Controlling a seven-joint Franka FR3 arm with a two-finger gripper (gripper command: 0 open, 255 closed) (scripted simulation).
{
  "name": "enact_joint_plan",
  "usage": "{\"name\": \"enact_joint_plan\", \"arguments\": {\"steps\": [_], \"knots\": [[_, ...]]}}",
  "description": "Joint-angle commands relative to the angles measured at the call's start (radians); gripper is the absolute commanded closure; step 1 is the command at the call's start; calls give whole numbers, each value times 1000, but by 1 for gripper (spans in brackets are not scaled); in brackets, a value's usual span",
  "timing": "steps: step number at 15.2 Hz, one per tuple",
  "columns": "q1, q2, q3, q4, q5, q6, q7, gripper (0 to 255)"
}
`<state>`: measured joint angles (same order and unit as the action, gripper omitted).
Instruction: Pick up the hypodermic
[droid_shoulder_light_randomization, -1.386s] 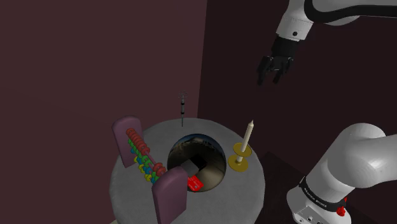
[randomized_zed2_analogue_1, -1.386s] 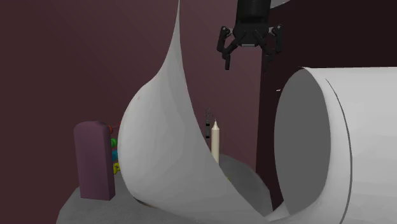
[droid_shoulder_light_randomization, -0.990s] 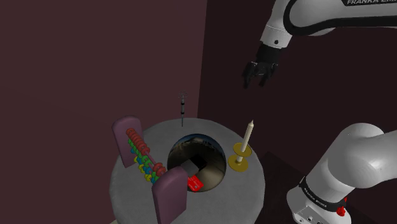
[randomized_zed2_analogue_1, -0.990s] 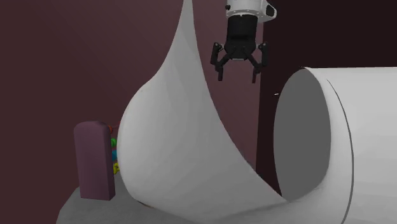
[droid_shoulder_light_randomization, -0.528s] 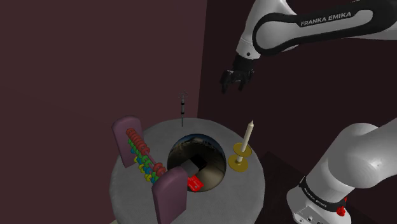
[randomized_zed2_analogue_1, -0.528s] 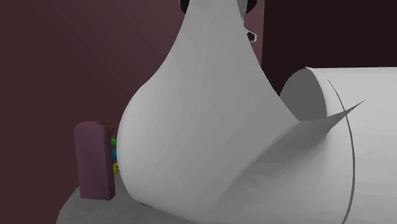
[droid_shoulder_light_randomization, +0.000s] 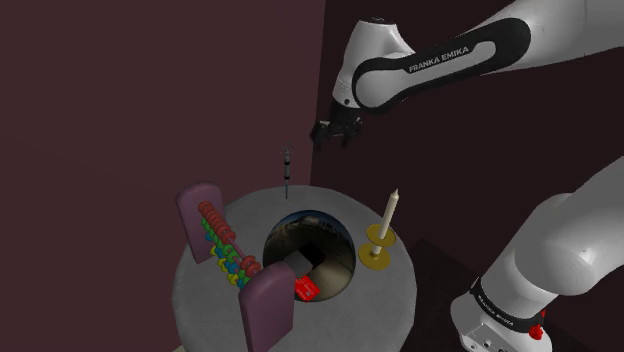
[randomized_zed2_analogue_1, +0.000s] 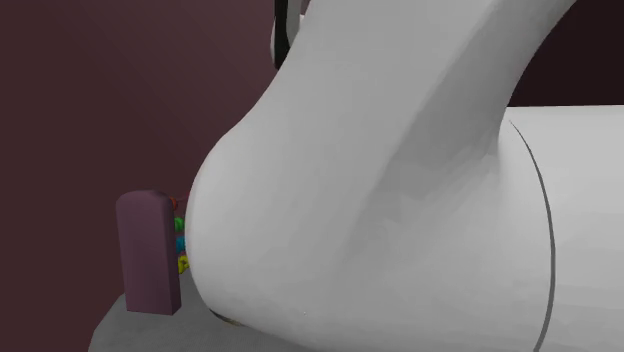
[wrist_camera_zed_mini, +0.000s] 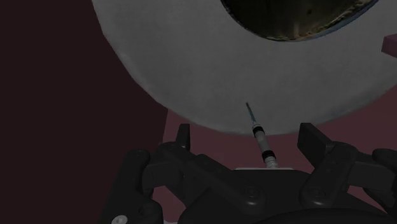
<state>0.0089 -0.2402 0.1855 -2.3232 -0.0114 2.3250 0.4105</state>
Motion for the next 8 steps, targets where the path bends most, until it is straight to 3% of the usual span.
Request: {"name": "enact_joint_plan", "arguments": {"steps": [1,8], "knots": [[-8,86,18,57,-39,45,39,0],[2,351,46,258,-224,145,210,0]]}}
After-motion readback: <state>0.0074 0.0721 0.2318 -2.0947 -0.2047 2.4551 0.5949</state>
